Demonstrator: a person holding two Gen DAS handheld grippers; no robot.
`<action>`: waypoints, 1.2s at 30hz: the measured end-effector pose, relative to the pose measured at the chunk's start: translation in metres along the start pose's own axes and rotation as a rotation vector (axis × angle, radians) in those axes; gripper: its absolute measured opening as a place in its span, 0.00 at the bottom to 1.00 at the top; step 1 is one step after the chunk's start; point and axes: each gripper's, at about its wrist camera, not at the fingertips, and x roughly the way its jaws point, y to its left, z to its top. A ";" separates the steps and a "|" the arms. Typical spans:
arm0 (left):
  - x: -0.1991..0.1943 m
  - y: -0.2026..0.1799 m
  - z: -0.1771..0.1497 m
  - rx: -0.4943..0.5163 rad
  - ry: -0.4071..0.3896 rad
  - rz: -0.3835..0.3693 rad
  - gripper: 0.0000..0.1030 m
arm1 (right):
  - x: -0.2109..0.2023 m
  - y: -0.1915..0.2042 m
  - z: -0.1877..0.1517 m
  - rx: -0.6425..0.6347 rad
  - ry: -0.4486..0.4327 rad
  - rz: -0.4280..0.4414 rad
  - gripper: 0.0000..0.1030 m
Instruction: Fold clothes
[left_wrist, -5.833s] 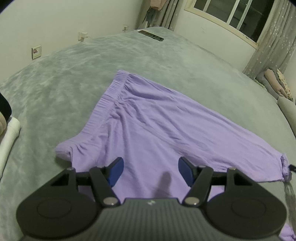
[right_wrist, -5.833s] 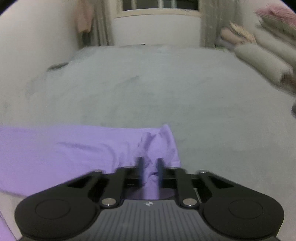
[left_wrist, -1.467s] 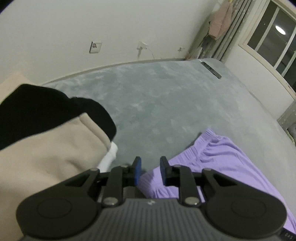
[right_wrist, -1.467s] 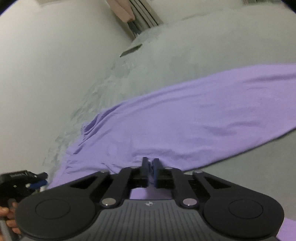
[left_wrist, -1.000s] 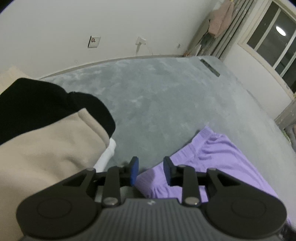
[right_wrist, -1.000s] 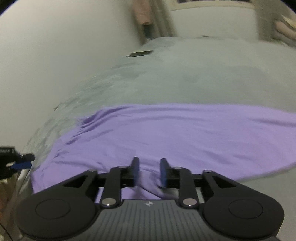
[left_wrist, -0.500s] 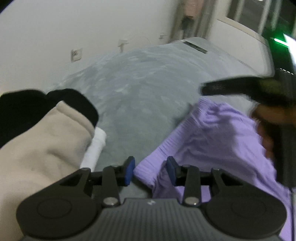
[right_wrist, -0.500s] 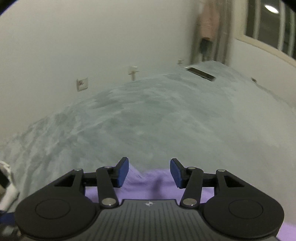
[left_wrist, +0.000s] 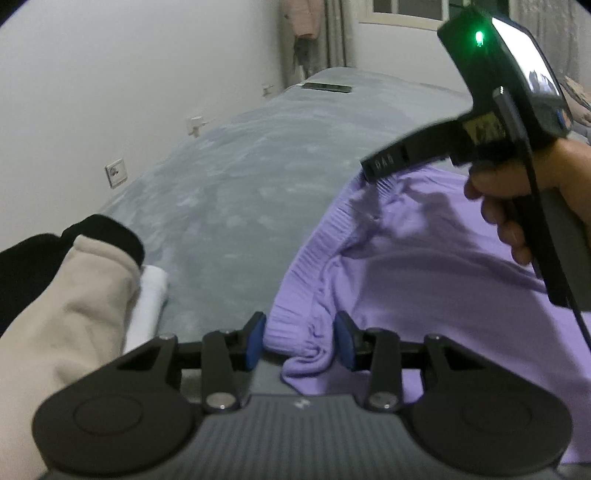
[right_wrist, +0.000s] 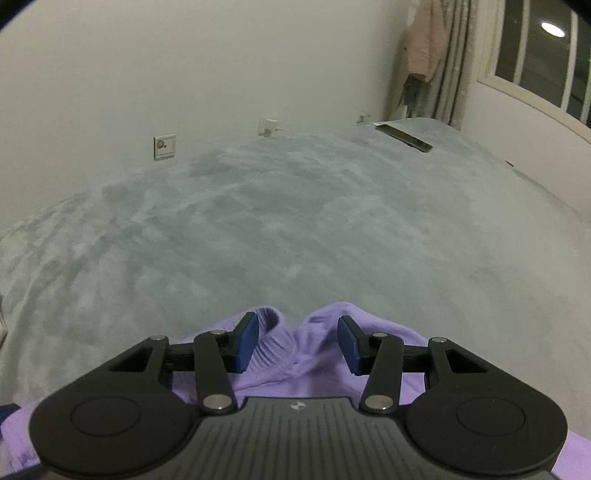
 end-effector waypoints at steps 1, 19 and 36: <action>-0.001 -0.001 0.001 0.000 0.000 -0.009 0.39 | -0.005 -0.004 0.000 0.012 -0.015 0.009 0.45; 0.006 0.014 0.001 -0.069 0.043 -0.037 0.39 | 0.028 0.030 0.026 -0.286 0.111 0.097 0.27; 0.003 0.029 0.007 -0.158 0.072 -0.060 0.40 | 0.047 0.059 0.014 -0.466 -0.032 -0.004 0.08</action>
